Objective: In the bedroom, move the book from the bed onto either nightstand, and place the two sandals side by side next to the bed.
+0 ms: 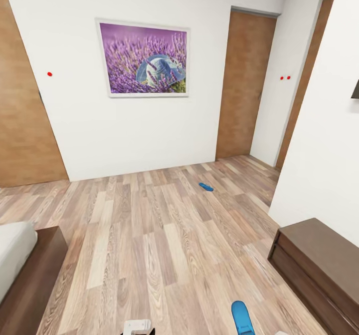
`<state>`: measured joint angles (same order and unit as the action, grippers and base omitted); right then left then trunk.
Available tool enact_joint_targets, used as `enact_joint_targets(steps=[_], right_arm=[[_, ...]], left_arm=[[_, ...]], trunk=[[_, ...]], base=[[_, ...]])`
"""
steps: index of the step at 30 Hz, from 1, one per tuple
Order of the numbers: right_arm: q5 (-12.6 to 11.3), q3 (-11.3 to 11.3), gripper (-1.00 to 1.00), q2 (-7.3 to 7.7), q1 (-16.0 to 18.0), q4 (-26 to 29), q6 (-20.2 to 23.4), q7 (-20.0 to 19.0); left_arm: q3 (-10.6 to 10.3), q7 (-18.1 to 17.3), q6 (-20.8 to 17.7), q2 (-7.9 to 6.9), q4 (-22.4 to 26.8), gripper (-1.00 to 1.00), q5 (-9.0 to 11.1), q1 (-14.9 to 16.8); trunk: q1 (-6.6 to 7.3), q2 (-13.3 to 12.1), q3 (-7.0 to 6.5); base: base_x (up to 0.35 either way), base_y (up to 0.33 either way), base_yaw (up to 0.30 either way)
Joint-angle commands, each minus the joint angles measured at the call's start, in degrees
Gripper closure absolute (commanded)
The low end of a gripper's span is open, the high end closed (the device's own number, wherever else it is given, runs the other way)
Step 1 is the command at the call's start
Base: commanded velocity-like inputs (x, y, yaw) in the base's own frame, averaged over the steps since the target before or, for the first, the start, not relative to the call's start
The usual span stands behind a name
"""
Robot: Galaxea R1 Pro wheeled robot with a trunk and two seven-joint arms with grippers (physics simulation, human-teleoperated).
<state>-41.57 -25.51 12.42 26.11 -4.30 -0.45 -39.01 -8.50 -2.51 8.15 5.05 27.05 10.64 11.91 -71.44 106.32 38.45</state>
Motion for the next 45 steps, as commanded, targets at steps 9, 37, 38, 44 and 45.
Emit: enact_joint_targets(steps=[9,37,38,44,45], right_arm=[[-0.6,-0.4,1.0,-0.02,0.1,-0.2,0.0,-0.5],[-0.7,-0.2,1.0,0.06,0.1,-0.1,0.1,-0.6],[-0.7,-0.2,1.0,0.06,0.1,-0.1,0.1,-0.6],[-0.6,-0.2,1.0,0.06,0.1,-0.2,0.0,-0.5],[-0.6,-0.2,1.0,0.06,0.1,-0.2,0.0,-0.5]], left_arm=[[-0.3,-0.5,0.3,-0.06,-0.1,-1.0,0.6,0.0],[0.2,-0.5,0.4,-0.04,-0.1,-1.0,0.7,0.0],[0.2,-0.5,0.4,-0.04,-0.1,-1.0,0.7,0.0],[0.2,-0.5,0.4,-0.05,-0.1,-1.0,0.7,0.0],[0.2,-0.5,0.4,-0.05,-0.1,-1.0,0.7,0.0]], trunk=[[-0.03,0.0,0.06],[-0.03,0.0,0.06],[-0.03,0.0,0.06],[-0.03,0.0,0.06],[-0.03,0.0,0.06]], base=[[0.329,0.002,0.0],[0.33,0.0,0.0],[0.33,0.0,0.0],[0.33,0.0,0.0],[0.33,0.0,0.0]])
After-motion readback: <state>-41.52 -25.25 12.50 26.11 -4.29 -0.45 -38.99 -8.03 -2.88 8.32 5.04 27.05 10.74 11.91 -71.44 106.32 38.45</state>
